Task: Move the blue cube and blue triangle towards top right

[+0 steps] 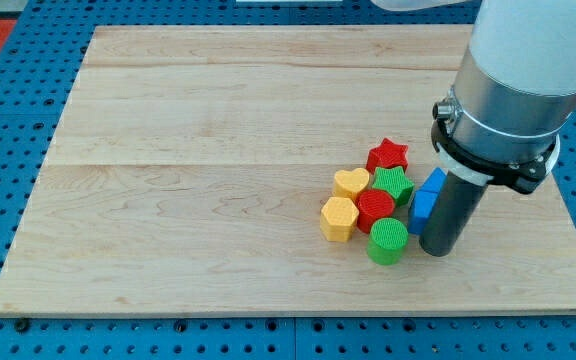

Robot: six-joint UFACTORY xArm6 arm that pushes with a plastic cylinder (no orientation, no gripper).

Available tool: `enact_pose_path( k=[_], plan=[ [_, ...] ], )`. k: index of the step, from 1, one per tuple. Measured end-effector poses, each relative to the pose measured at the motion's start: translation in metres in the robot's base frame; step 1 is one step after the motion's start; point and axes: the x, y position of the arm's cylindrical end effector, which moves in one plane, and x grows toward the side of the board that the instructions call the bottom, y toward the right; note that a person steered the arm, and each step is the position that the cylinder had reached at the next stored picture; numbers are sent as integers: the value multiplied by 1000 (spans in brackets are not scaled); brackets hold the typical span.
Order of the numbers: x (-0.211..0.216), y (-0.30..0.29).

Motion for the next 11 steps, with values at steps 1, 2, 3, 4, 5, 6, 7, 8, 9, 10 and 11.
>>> enact_pose_path(
  k=[1, 2, 3, 4, 5, 6, 7, 8, 9, 10, 11],
  plan=[
    [2, 2],
    [2, 27],
    [-1, 57],
    [-15, 62],
    [-17, 62],
    [-17, 62],
    [-22, 62],
    [-22, 62],
    [-22, 62],
    [-29, 62],
    [-29, 62]
  ],
)
